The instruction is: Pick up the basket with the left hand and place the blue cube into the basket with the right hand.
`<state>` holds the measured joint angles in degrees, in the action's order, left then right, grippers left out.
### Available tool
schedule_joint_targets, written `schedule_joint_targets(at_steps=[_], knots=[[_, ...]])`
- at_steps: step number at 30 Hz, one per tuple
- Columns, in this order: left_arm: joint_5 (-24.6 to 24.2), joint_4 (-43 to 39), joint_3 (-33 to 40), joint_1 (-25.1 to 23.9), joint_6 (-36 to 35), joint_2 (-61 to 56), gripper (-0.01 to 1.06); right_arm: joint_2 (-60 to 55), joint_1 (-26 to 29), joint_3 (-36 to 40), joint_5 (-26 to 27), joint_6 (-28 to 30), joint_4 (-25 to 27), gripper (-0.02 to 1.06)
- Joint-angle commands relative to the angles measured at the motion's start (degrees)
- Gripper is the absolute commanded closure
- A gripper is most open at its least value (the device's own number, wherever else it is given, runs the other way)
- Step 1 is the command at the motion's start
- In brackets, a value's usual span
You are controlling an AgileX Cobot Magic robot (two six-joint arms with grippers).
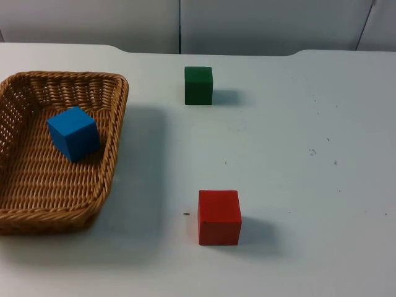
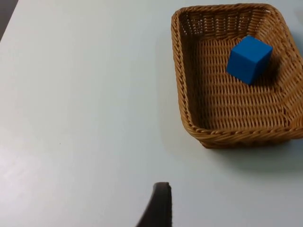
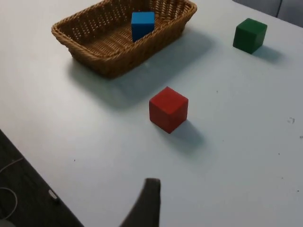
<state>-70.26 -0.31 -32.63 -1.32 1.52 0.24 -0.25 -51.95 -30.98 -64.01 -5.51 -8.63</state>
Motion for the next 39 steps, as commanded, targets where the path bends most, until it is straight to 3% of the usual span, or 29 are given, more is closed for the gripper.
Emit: schedule_joint_targets(at_steps=[1,12,18,22,25,29,32,39], knots=[[1.0,0.0,0.6,0.3,0.0,-0.2,0.29,0.2,-0.1,0.1,1.8,-0.2,-0.3,0.22],[2.9,0.0,1.0,0.3,0.0,-0.2,0.29,0.2,-0.1,1.7,2.0,-2.6,-1.3,0.22],[4.1,0.3,1.2,0.3,0.0,-0.2,0.29,0.2,-0.1,1.8,2.1,0.2,1.3,0.22],[4.3,3.8,1.3,0.3,5.2,-0.2,0.29,0.2,-0.1,1.8,2.1,0.2,1.4,0.22],[4.4,7.3,1.3,0.3,8.9,-0.2,0.25,0.2,-0.1,1.8,2.1,0.0,1.2,0.22],[5.9,7.8,1.7,0.3,8.5,-0.2,-0.01,0.2,-0.1,1.8,2.1,0.0,1.2,0.22],[8.4,7.5,3.4,0.3,6.6,-0.2,0.00,0.2,-0.1,1.8,2.1,0.0,1.1,0.22],[8.6,3.7,3.2,0.2,1.4,-0.2,0.00,0.2,-0.1,1.8,2.1,-0.5,0.9,0.22]])
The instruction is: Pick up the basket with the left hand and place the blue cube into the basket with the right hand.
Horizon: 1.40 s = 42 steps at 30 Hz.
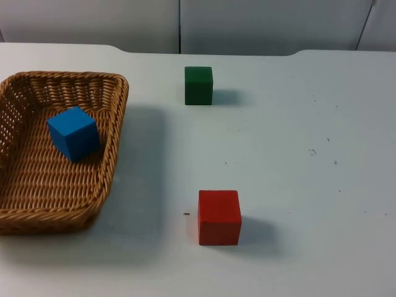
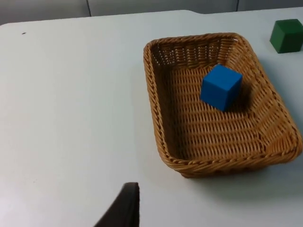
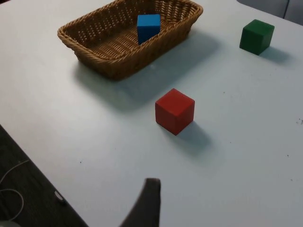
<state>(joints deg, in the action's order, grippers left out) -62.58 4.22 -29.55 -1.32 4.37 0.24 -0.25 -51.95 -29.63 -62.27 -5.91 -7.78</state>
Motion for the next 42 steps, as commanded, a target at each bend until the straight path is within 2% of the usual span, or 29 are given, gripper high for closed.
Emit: schedule_joint_targets(at_steps=[1,29,31,32,34,42], knots=[[0.9,-0.8,0.1,0.2,-1.5,-0.2,0.00,0.2,-0.1,0.5,0.4,-0.1,0.1,0.22],[0.9,-0.9,0.1,0.2,-1.6,-0.2,0.00,0.2,-0.1,0.5,0.4,-0.1,0.1,0.21],[0.9,-0.9,0.1,0.2,-1.6,-0.2,0.00,0.2,-0.1,0.5,0.4,-0.1,0.1,0.13],[0.9,-0.9,0.1,0.2,-1.6,-0.2,0.00,0.2,-0.1,0.5,0.4,-0.1,0.1,0.13],[0.9,-0.9,0.1,0.2,-1.6,-0.2,0.00,0.2,-0.1,0.5,0.4,-0.1,0.1,0.01],[0.9,-0.9,0.1,0.2,-1.6,-0.2,0.00,0.2,-0.1,0.5,0.4,-0.1,0.1,0.00]])
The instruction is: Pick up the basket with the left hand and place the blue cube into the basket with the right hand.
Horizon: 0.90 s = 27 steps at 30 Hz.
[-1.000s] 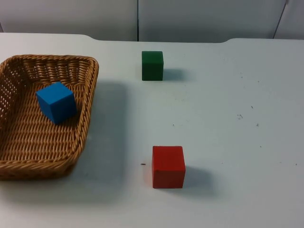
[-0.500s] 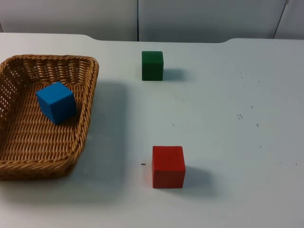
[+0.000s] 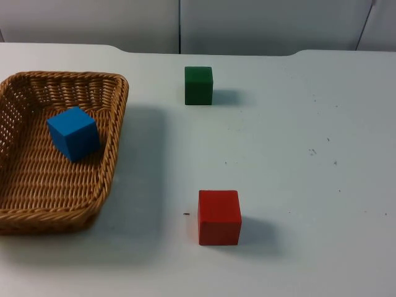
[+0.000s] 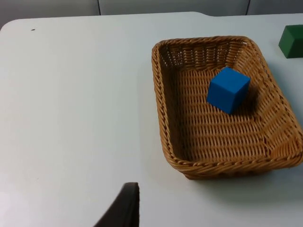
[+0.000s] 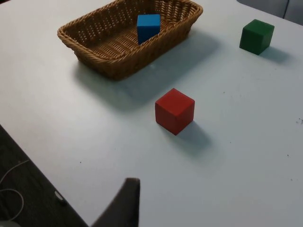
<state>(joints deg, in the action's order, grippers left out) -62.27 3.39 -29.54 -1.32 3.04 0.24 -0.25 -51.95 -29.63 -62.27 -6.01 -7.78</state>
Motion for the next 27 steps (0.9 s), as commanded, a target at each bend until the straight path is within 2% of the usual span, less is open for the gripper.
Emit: schedule_joint_targets(at_steps=[1,17,27], knots=[[0.6,-0.1,0.1,0.2,-0.3,-0.2,0.00,0.2,-0.1,0.5,0.4,0.0,0.1,0.00],[0.6,-0.1,0.1,0.2,-0.3,-0.2,0.00,0.2,-0.1,0.5,0.4,0.0,0.2,0.00],[0.6,-0.1,0.1,0.2,-0.3,-0.2,0.00,0.2,-0.1,0.6,0.5,3.4,0.7,0.00]])
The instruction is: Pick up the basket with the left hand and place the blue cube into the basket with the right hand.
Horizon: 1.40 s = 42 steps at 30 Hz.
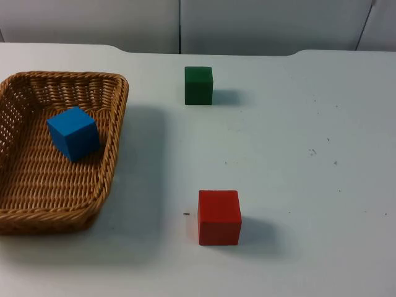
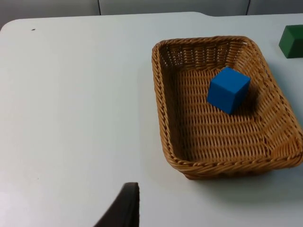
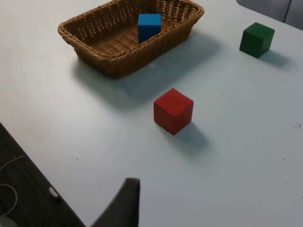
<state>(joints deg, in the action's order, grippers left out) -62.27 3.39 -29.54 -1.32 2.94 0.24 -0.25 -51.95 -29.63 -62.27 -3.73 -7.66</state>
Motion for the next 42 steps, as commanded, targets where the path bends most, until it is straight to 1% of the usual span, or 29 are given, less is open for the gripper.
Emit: schedule_joint_targets(at_steps=[1,16,19,20,23,24,25,26,30,31,36,37,40,41,42], knots=[[0.6,-0.1,0.1,0.2,-0.2,-0.2,0.00,0.2,-0.1,0.6,0.5,1.2,0.6,0.00],[0.6,-0.1,0.1,0.2,-0.2,-0.2,0.00,0.2,-0.1,0.6,0.5,0.8,0.6,0.00],[0.6,-0.1,0.1,0.2,-0.2,-0.2,0.00,0.2,2.4,0.6,0.5,0.8,0.6,0.00],[0.6,-0.1,0.1,0.2,-0.2,-0.2,0.00,0.2,2.4,0.6,0.5,0.8,0.6,0.00],[0.6,-0.1,0.1,0.2,-0.2,-0.2,0.00,0.2,10.4,0.6,0.5,0.8,0.6,0.00],[0.6,-0.1,0.1,0.2,-0.2,-0.2,0.00,0.2,11.9,0.6,0.5,0.8,0.6,0.00],[0.6,-0.1,0.1,0.2,-0.2,-0.2,0.00,0.2,11.9,0.6,0.5,0.8,0.6,0.00],[0.6,-0.1,0.1,0.2,-0.2,-0.2,0.00,0.2,16.5,0.6,0.5,0.8,0.6,0.00],[0.6,-0.1,0.1,0.2,-0.2,-0.2,0.00,0.2,27.7,0.6,0.5,0.7,0.6,0.00],[0.6,-0.1,0.1,0.2,-0.2,-0.2,0.00,0.2,27.7,0.6,0.5,0.7,0.6,0.00],[0.6,-0.1,0.1,0.2,-0.2,-0.2,0.00,0.2,38.8,0.6,0.5,0.7,0.6,0.00],[0.6,-0.1,0.1,0.2,-0.2,-0.2,0.00,0.2,38.8,0.6,0.5,0.7,0.6,0.00],[0.6,-0.1,0.1,0.2,-0.2,-0.2,0.00,0.2,44.3,0.6,0.5,0.7,0.6,0.00],[0.6,-0.1,0.1,0.2,-0.2,-0.2,0.00,0.2,45.7,0.6,0.5,0.7,0.6,0.00],[0.6,-0.1,0.1,0.2,-0.2,-0.2,0.00,0.2,45.7,0.6,0.5,0.7,0.6,0.00]])
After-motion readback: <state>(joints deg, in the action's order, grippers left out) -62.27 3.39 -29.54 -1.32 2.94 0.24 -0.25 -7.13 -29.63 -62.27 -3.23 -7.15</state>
